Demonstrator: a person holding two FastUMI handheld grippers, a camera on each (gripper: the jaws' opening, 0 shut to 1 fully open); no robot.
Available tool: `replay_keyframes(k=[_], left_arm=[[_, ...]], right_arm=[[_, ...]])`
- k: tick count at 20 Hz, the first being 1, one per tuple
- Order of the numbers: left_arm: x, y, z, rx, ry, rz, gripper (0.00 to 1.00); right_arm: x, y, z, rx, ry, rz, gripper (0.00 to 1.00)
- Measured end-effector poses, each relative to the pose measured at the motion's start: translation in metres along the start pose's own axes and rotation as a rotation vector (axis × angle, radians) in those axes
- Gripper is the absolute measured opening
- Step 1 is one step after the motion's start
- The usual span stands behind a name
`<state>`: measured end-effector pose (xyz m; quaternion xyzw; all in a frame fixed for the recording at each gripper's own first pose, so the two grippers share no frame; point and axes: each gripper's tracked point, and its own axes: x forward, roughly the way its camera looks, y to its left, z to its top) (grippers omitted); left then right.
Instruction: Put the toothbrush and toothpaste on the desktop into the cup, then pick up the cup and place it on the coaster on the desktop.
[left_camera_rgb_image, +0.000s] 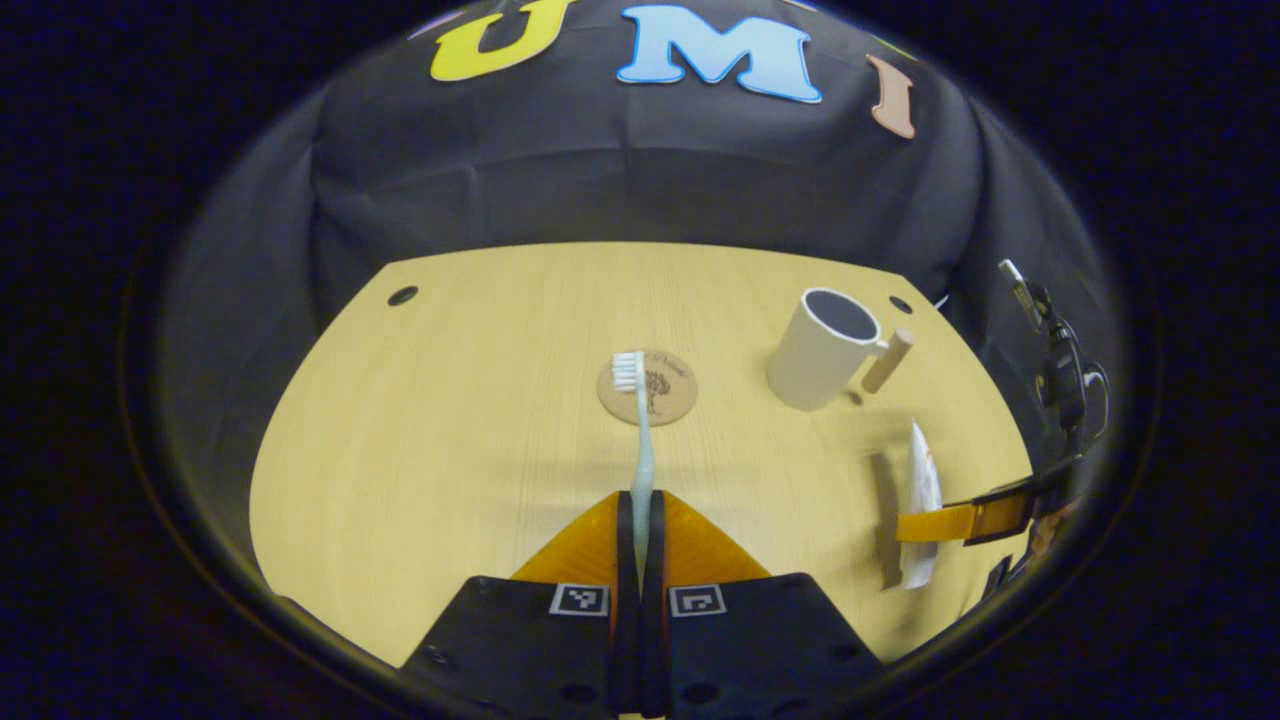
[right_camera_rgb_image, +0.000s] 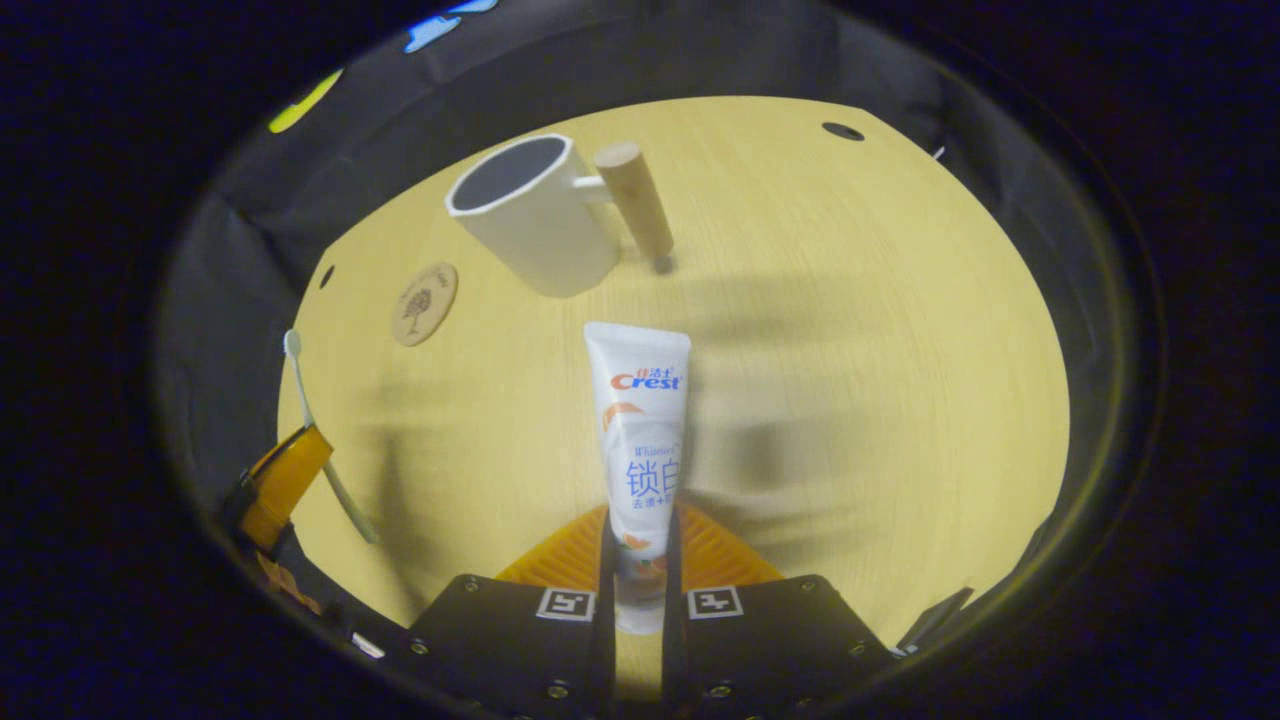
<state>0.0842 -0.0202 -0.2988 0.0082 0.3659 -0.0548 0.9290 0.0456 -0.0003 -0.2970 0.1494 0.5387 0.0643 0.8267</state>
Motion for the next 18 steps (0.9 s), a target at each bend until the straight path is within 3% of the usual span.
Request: replay_keyframes(k=[5,9,13,18], left_arm=[[-0.031,-0.008,0.046,0.076,-0.155,-0.020,0.08],[-0.054,-0.011,0.074,0.052,-0.232,-0.027,0.08],[-0.084,0.014,0.099,-0.001,-0.304,0.011,0.08],[-0.135,0.055,0.118,-0.014,-0.393,0.110,0.08]], right_arm=[[-0.030,0.002,0.060,-0.086,-0.214,0.029,0.19],[-0.044,0.016,0.102,-0.131,-0.410,0.031,0.19],[-0.059,0.012,0.143,-0.171,-0.585,0.009,0.19],[-0.088,0.034,0.213,-0.192,-0.789,0.026,0.18]])
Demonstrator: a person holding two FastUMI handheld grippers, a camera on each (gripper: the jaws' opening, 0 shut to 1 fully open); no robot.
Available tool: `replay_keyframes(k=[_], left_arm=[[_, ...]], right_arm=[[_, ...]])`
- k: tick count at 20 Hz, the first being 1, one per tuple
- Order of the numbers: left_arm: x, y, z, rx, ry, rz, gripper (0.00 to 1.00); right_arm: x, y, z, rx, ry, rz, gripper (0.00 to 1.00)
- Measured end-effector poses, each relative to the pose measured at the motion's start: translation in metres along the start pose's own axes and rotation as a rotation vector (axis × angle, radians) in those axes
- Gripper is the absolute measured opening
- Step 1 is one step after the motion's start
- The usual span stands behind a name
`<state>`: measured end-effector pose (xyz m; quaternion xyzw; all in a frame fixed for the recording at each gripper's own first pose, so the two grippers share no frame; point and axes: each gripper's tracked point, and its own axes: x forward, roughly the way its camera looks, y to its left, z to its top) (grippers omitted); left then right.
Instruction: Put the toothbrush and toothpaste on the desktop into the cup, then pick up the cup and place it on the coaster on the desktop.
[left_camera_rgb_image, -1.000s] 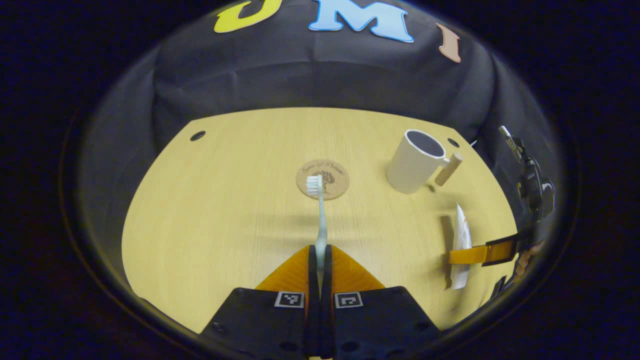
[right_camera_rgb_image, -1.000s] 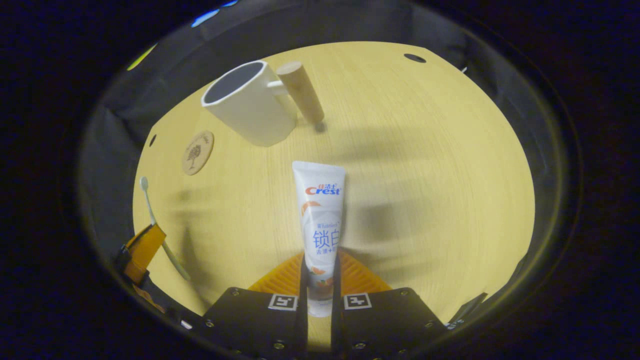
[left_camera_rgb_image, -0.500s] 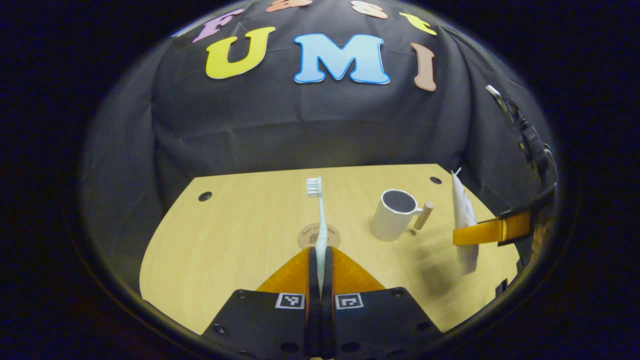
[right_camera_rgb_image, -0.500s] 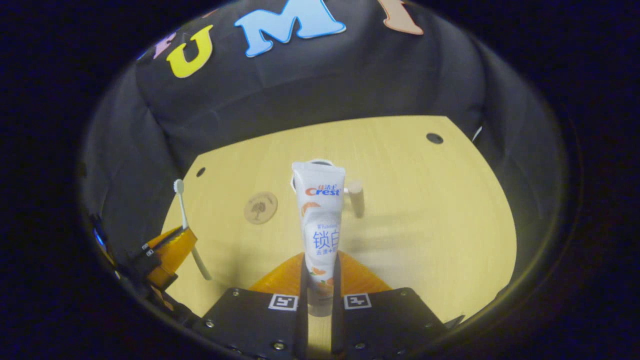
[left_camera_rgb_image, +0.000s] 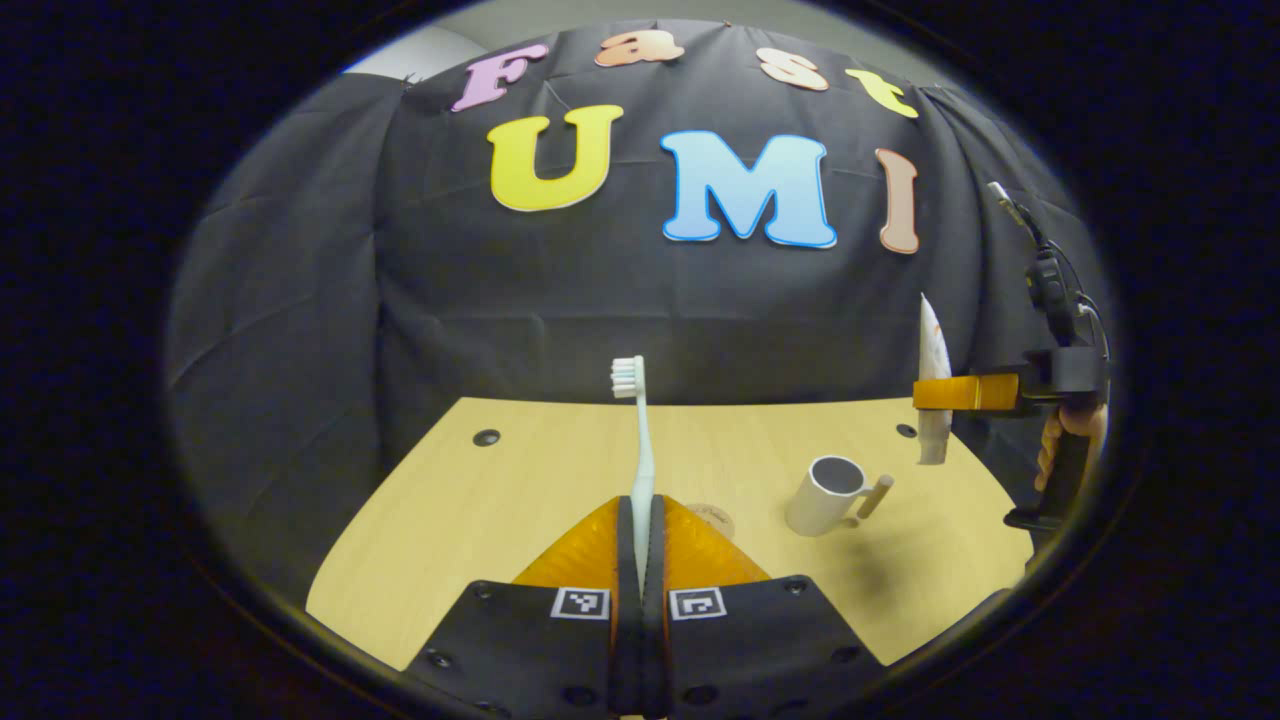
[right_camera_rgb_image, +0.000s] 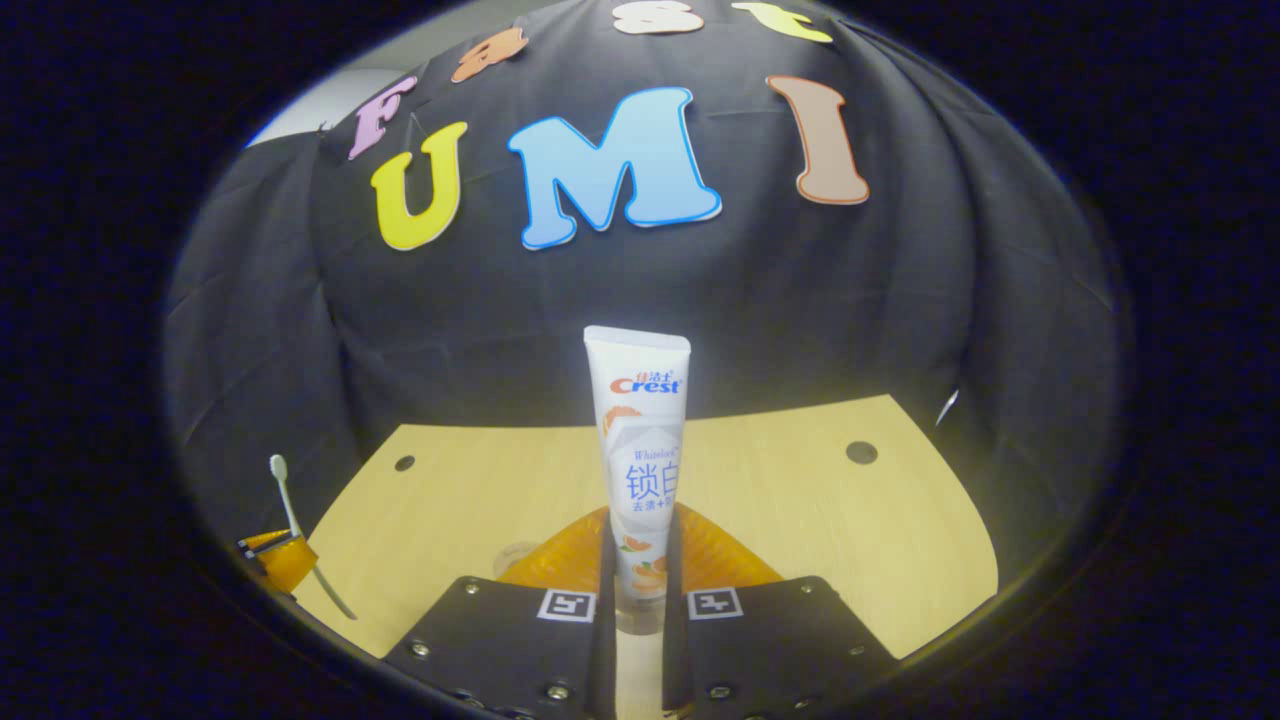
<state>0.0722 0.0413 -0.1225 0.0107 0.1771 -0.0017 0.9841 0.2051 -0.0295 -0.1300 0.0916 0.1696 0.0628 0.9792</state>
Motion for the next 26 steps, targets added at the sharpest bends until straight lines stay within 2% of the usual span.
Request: replay_keyframes(k=[4,11,17,20,26], left_arm=[[-0.036,0.030,0.017,-0.001,-0.056,0.073,0.07],[-0.077,0.056,0.020,0.004,-0.056,0.182,0.07],[-0.094,0.067,0.005,-0.024,-0.017,0.229,0.07],[-0.096,0.074,0.001,-0.036,-0.006,0.247,0.07],[-0.096,0.070,0.000,-0.022,0.005,0.244,0.07]], right_arm=[[0.028,-0.002,0.019,-0.033,-0.103,-0.032,0.19],[0.089,0.000,-0.018,-0.098,-0.041,-0.067,0.19],[0.121,-0.008,-0.061,-0.055,0.028,-0.113,0.19],[0.135,-0.008,-0.074,-0.054,0.053,-0.109,0.19],[0.133,-0.005,-0.091,-0.053,0.034,-0.123,0.18]])
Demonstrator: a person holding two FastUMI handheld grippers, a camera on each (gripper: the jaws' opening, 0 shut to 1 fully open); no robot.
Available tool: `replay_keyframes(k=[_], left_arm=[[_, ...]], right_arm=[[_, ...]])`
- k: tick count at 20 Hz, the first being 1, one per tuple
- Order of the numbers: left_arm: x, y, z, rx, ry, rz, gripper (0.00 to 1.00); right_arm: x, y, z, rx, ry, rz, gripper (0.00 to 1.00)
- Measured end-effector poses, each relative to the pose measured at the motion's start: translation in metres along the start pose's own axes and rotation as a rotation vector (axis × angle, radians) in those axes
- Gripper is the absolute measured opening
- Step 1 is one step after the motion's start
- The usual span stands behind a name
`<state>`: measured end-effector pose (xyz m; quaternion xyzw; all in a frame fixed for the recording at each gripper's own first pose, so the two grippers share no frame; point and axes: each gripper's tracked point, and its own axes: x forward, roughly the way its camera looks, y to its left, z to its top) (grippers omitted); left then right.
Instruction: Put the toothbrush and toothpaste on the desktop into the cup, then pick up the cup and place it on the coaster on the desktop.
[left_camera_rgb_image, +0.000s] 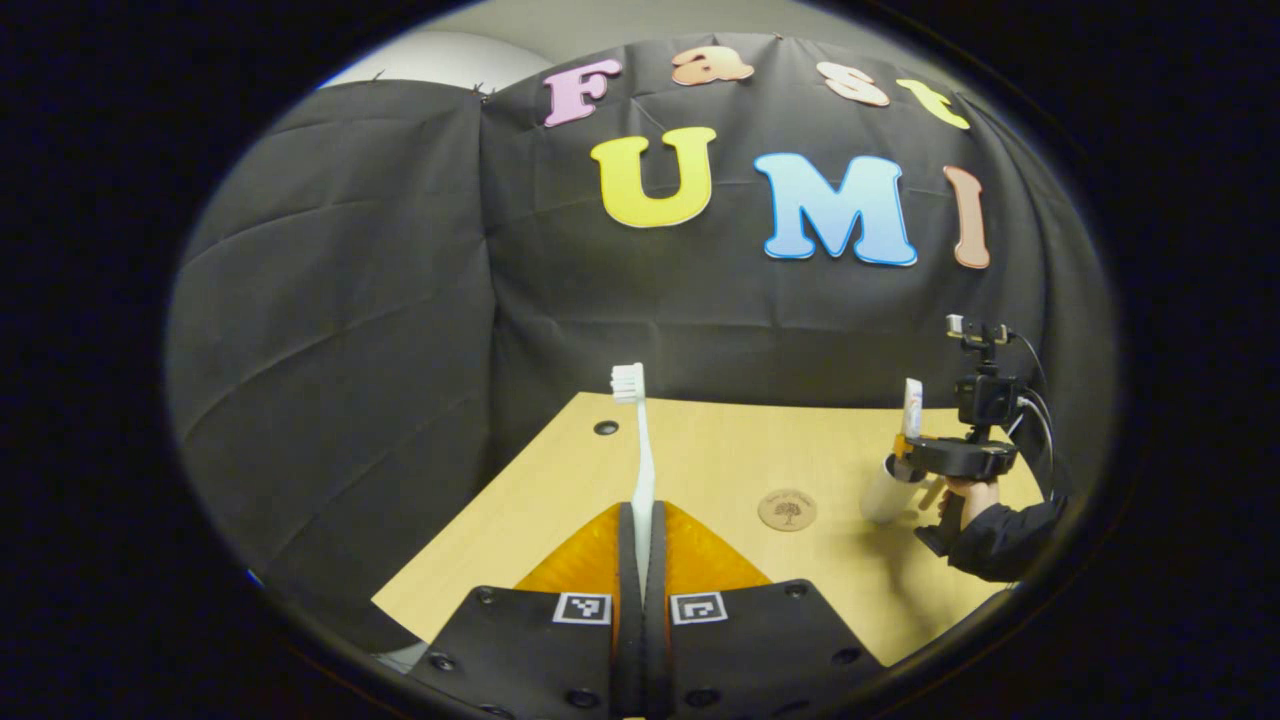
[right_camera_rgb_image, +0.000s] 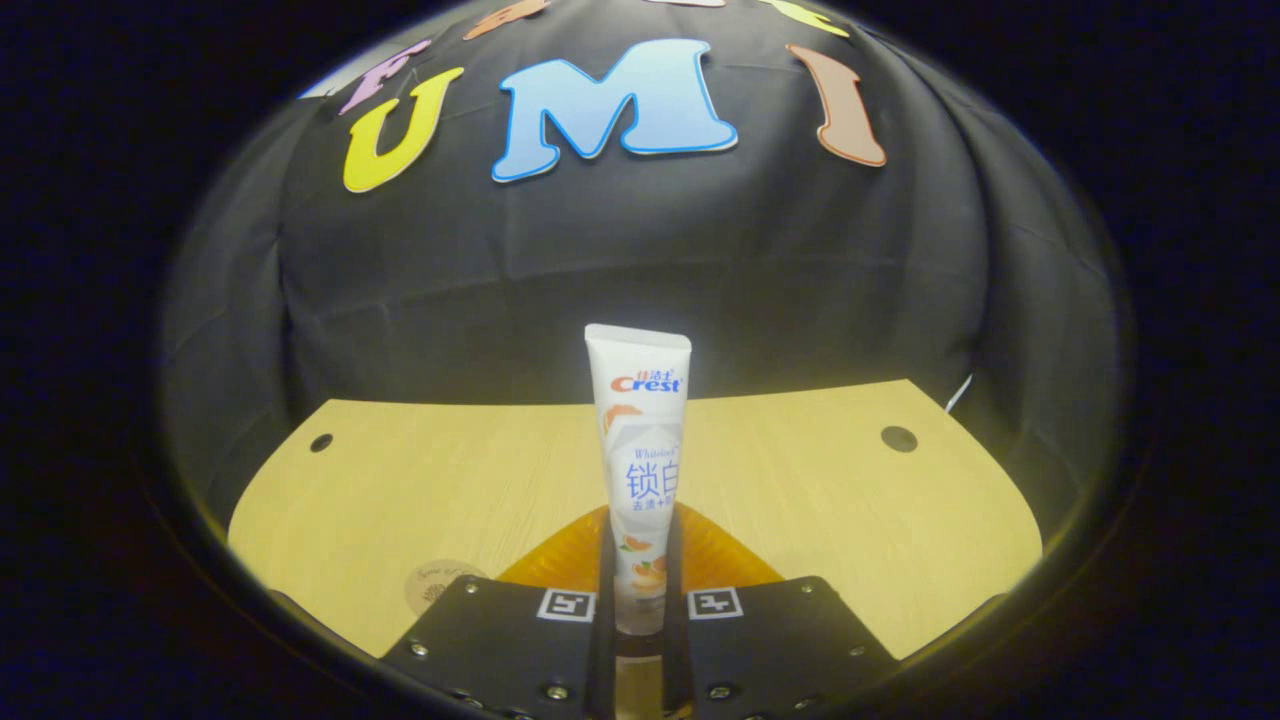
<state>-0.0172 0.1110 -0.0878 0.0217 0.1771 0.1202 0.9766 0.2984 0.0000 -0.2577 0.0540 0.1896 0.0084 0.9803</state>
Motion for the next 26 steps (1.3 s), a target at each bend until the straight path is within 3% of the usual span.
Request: replay_keyframes(k=[6,11,12,19,25,26], left_arm=[[0.002,0.000,-0.004,-0.001,0.014,-0.005,0.07],[0.005,0.000,-0.006,-0.019,0.025,-0.006,0.08],[0.004,0.000,-0.007,-0.020,0.025,-0.007,0.08],[0.005,-0.017,0.000,0.000,0.001,-0.050,0.07],[0.011,-0.056,0.015,0.035,-0.047,-0.157,0.07],[0.014,-0.064,0.017,0.039,-0.055,-0.176,0.07]], right_arm=[[-0.001,-0.002,-0.001,0.019,-0.010,-0.003,0.24],[-0.006,-0.002,0.003,0.015,-0.020,0.005,0.35],[-0.011,-0.001,0.004,0.010,-0.026,0.010,0.42],[-0.041,-0.014,0.052,0.027,-0.151,0.008,0.42],[-0.089,-0.070,0.117,0.097,-0.310,-0.076,0.42],[-0.099,-0.082,0.123,0.102,-0.328,-0.095,0.39]])
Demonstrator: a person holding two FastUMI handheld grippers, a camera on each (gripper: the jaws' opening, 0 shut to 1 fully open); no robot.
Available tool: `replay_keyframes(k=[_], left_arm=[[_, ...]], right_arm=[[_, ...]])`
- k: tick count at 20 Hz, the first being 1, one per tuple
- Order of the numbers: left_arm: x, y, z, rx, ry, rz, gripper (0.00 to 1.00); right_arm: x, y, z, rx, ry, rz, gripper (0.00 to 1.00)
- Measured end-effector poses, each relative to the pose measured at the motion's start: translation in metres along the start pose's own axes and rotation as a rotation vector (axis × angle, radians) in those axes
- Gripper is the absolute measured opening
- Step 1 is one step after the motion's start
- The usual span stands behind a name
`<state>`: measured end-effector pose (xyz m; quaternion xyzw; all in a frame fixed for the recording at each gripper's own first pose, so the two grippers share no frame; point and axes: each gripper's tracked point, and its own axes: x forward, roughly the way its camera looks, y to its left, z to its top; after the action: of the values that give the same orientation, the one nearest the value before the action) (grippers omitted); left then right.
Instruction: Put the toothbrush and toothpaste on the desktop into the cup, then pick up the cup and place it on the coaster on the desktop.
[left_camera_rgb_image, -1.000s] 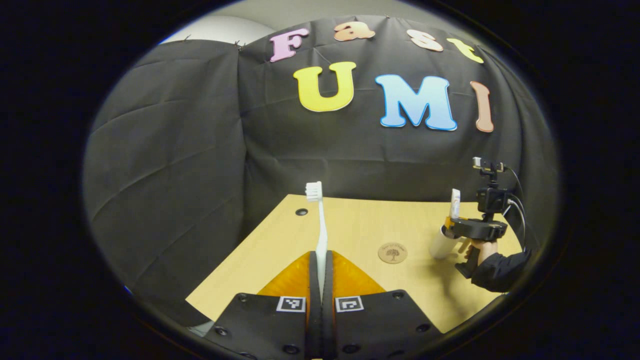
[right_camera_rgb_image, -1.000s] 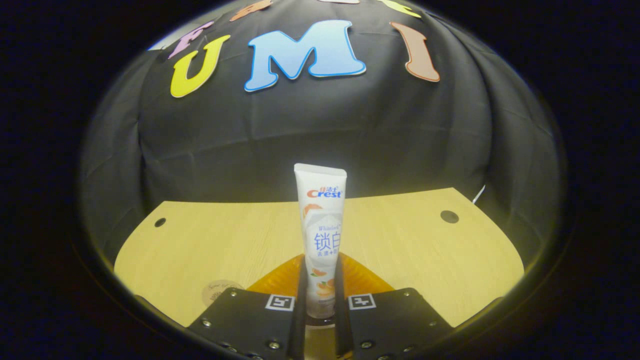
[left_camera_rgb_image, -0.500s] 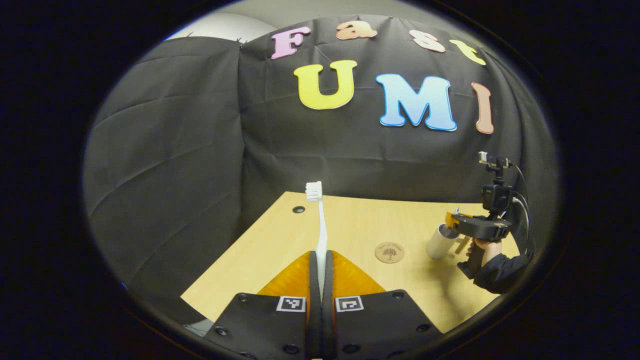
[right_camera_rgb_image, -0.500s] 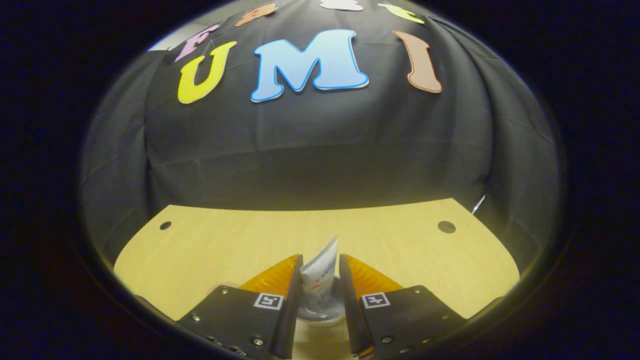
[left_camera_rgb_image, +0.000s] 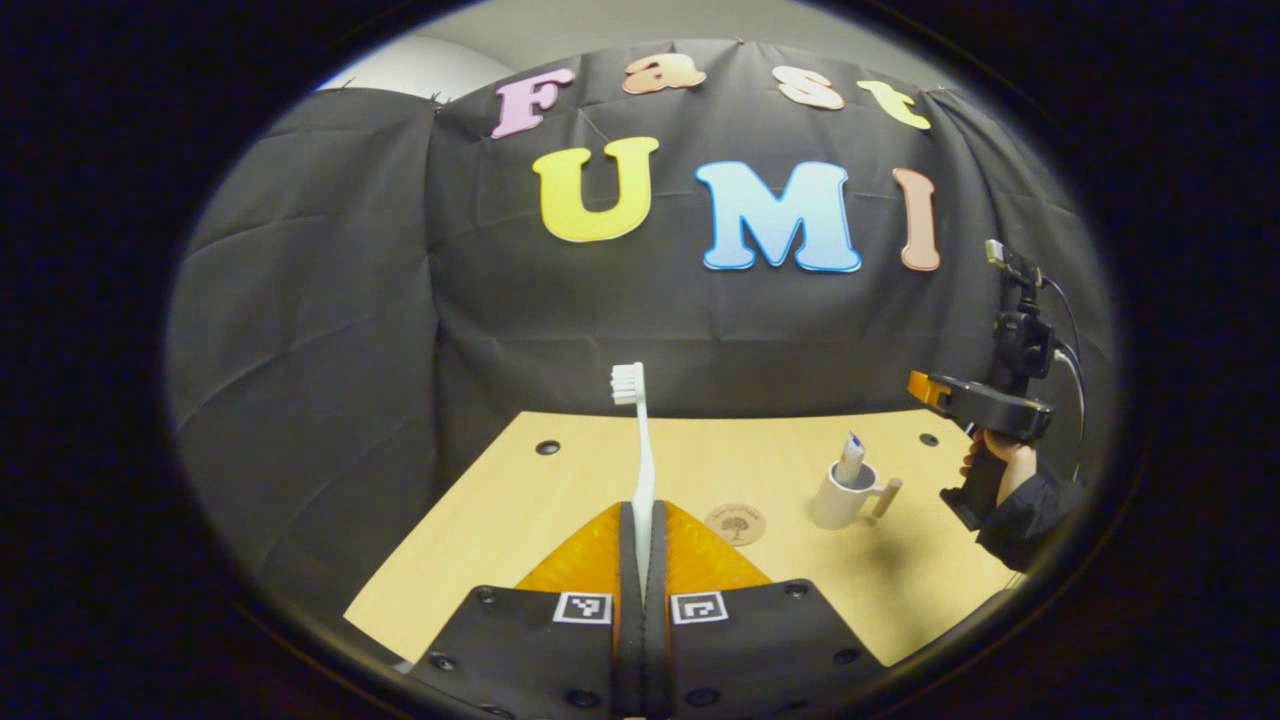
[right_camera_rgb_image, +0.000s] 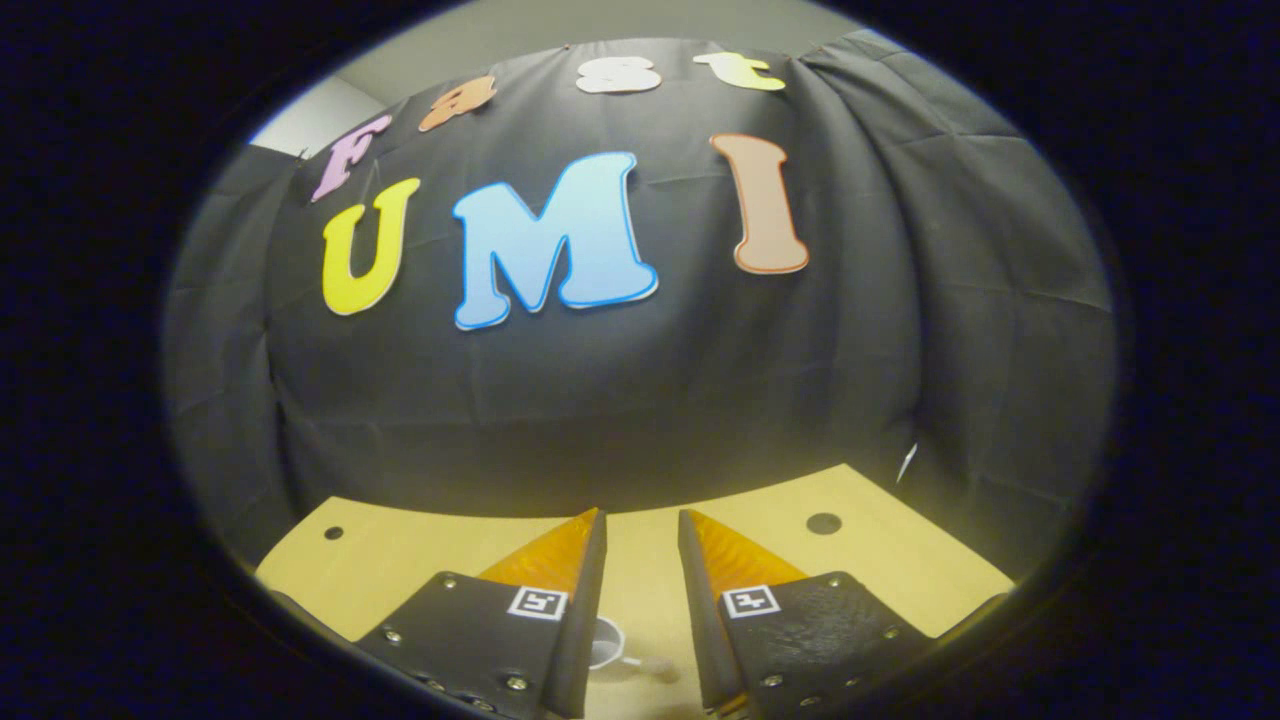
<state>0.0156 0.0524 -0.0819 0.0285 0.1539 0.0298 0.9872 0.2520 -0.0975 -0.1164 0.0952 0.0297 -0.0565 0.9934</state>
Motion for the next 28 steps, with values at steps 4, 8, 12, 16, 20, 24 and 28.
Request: replay_keyframes(k=[4,8,12,16,20,24,28], left_arm=[[0.008,-0.026,0.012,0.026,-0.040,-0.076,0.07],[0.013,-0.048,0.036,0.061,-0.122,-0.124,0.08],[0.022,-0.079,0.060,0.108,-0.217,-0.186,0.07],[0.037,-0.130,0.079,0.140,-0.292,-0.291,0.07],[0.047,-0.193,0.089,0.162,-0.347,-0.412,0.07],[0.060,-0.244,0.092,0.166,-0.387,-0.499,0.08],[0.089,-0.279,0.084,0.166,-0.413,-0.520,0.07]], right_arm=[[-0.025,-0.046,0.020,-0.015,-0.035,-0.073,0.39],[-0.062,-0.084,0.018,-0.018,-0.028,-0.135,0.42],[-0.102,-0.107,0.008,-0.020,0.006,-0.176,0.42],[-0.136,-0.122,-0.003,-0.024,0.058,-0.205,0.42],[-0.164,-0.144,-0.007,0.025,0.088,-0.271,0.42],[-0.189,-0.172,-0.008,0.072,0.102,-0.356,0.42],[-0.208,-0.195,-0.005,0.096,0.112,-0.419,0.39]])
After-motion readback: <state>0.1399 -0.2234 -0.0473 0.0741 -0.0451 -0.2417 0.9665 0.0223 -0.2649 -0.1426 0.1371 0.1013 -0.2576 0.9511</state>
